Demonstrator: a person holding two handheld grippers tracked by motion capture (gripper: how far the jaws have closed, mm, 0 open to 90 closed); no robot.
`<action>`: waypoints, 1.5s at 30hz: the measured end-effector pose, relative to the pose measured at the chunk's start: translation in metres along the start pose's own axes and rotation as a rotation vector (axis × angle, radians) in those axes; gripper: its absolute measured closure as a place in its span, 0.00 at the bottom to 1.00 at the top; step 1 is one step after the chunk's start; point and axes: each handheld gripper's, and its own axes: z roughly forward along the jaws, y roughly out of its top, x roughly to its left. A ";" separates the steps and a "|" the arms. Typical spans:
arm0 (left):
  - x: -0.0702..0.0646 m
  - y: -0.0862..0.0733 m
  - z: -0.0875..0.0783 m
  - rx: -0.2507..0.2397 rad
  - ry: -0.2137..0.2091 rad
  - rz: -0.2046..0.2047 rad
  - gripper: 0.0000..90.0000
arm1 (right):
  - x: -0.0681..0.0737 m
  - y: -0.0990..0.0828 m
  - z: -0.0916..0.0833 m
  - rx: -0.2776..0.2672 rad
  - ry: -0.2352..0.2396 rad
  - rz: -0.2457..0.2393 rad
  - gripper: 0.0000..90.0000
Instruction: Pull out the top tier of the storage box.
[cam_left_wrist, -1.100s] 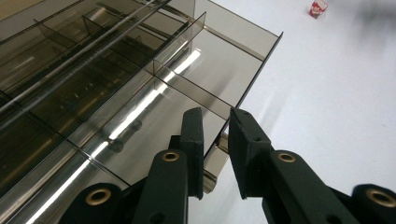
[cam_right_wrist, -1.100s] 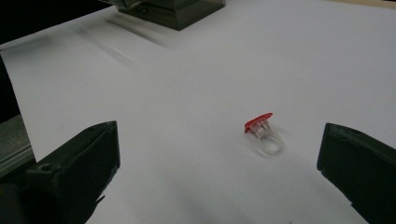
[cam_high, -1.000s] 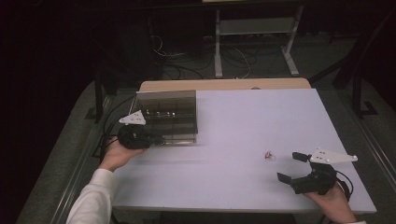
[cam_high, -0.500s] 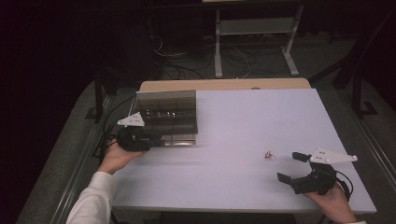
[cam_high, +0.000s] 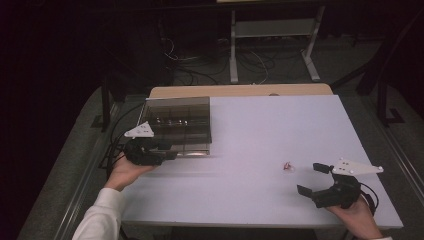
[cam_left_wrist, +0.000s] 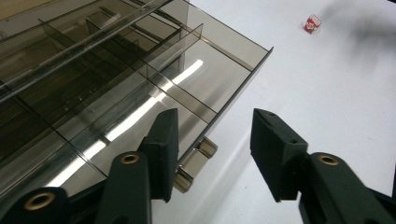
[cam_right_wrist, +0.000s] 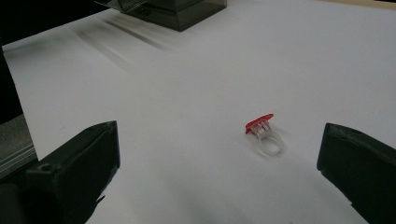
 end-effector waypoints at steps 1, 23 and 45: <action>-0.002 0.000 0.000 -0.006 0.003 -0.003 0.54 | 0.000 0.000 0.000 -0.001 0.001 0.000 0.00; -0.028 0.007 0.001 -0.094 0.012 -0.025 0.27 | -0.001 0.000 -0.002 -0.005 0.000 0.002 0.00; -0.055 0.001 0.006 -0.145 0.021 -0.041 0.05 | -0.002 -0.001 -0.003 -0.002 -0.001 0.002 0.00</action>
